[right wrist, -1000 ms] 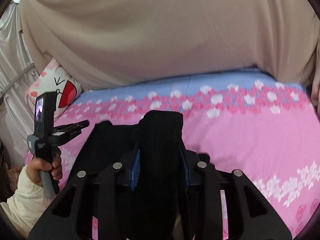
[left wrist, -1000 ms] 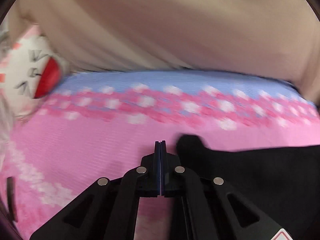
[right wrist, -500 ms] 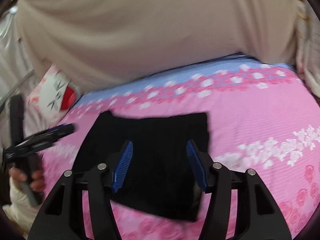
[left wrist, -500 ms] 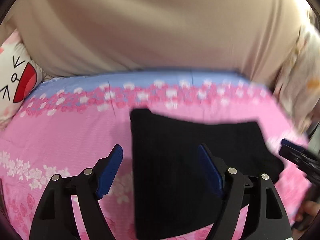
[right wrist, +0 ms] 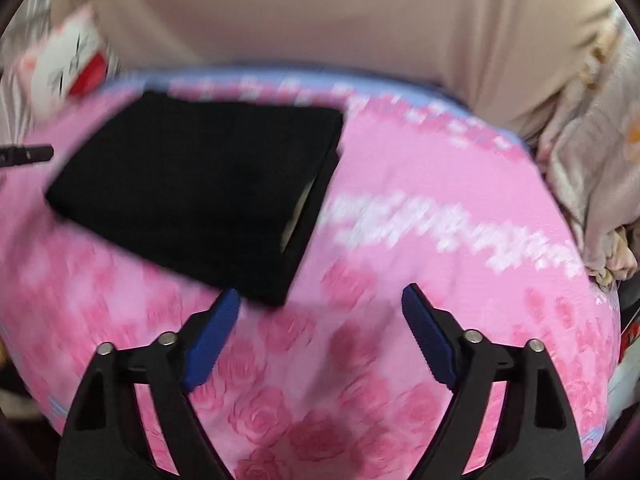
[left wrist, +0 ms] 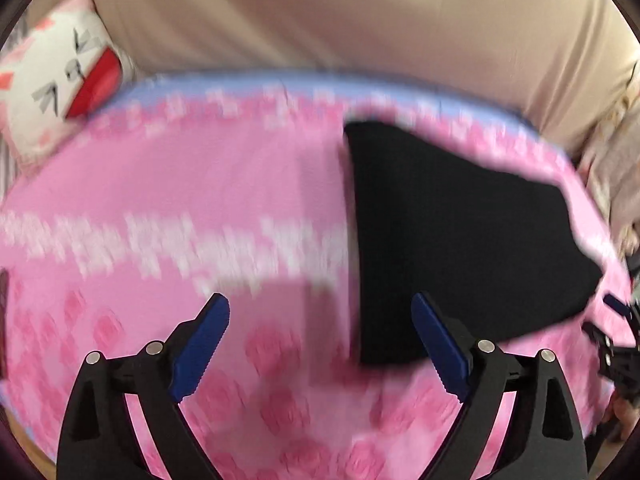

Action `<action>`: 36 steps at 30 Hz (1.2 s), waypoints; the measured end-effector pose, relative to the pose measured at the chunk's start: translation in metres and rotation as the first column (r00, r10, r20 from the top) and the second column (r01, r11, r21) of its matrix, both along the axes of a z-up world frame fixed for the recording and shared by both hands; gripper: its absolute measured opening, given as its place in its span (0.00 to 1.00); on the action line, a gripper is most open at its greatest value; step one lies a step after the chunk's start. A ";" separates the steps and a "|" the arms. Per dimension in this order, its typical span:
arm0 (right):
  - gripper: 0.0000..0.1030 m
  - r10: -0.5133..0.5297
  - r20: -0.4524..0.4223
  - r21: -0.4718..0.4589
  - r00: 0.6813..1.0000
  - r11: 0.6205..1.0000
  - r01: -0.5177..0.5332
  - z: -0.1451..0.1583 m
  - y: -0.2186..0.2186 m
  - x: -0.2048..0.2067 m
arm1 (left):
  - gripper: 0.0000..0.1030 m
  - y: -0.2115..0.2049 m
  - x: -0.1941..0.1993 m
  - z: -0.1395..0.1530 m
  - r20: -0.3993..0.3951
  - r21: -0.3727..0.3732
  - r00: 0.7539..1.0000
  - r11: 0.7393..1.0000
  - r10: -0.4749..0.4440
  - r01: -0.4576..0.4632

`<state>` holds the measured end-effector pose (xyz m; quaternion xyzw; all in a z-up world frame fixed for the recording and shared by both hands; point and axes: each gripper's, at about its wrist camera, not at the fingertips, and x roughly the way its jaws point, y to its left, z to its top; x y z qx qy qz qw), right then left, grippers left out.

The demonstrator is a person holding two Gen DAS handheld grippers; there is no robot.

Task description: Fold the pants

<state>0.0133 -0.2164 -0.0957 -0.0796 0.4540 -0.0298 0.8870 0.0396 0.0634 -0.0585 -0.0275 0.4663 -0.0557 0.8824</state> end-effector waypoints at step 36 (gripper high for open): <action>0.34 -0.001 0.193 0.275 0.981 0.960 -0.053 0.100 0.014 -0.024 | 0.67 -0.018 -0.026 0.096 0.234 0.017 0.967 0.994 -0.106 0.104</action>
